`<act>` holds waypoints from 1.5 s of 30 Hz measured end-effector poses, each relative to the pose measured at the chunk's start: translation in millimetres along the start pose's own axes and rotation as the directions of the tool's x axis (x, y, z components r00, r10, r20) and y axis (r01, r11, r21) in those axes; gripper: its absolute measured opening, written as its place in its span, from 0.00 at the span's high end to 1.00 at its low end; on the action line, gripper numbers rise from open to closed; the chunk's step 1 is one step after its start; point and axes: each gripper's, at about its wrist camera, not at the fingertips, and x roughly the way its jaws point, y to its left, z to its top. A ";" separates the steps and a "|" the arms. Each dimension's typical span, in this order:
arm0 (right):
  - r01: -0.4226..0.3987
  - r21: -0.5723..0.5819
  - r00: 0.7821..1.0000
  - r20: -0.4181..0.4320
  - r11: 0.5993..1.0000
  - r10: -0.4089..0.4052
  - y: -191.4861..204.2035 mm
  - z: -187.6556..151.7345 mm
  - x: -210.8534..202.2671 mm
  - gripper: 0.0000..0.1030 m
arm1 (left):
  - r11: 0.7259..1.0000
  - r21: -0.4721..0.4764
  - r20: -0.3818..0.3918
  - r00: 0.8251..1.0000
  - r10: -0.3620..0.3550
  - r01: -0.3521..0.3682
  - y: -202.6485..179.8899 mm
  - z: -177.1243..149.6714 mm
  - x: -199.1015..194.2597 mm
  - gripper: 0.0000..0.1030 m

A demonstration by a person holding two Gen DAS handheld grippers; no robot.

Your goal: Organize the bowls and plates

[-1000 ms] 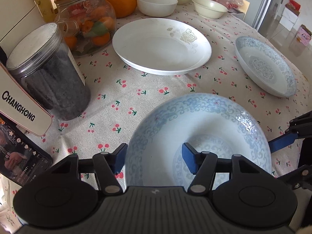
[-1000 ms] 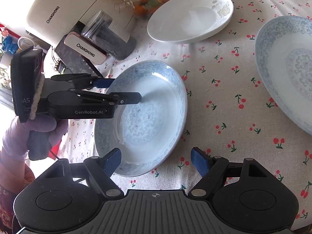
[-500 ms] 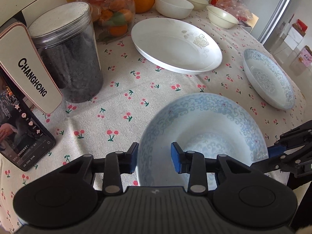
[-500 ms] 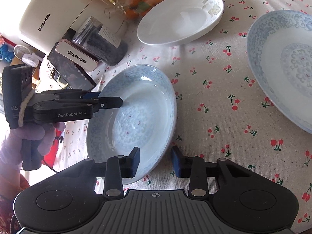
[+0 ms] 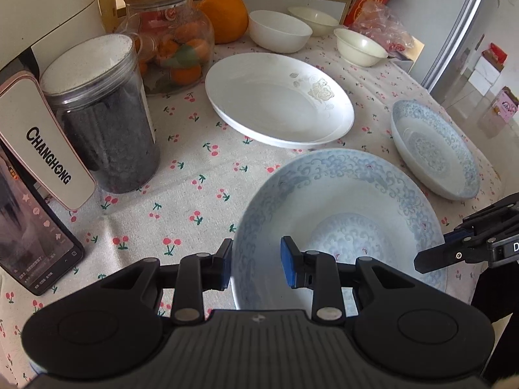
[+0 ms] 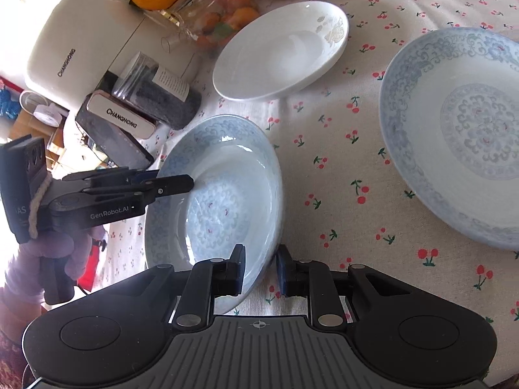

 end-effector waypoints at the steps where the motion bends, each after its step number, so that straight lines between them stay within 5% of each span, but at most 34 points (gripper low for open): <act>1: -0.007 0.007 1.000 0.010 1.000 0.007 -1.9 2.5 -4.1 0.80 | 1.000 -0.007 0.010 1.000 -0.009 0.009 -0.6 2.2 -0.8 0.73; 21: -0.024 0.132 0.992 0.128 0.991 0.007 -53.5 46.0 -59.4 0.80 | 0.997 -0.060 0.051 0.998 -0.037 0.040 -43.5 44.2 18.8 0.76; 45: 0.003 0.214 0.993 0.116 0.977 -0.028 -123.7 70.5 -97.5 0.80 | 0.993 -0.048 0.040 0.994 -0.102 0.104 -94.4 77.1 43.9 0.76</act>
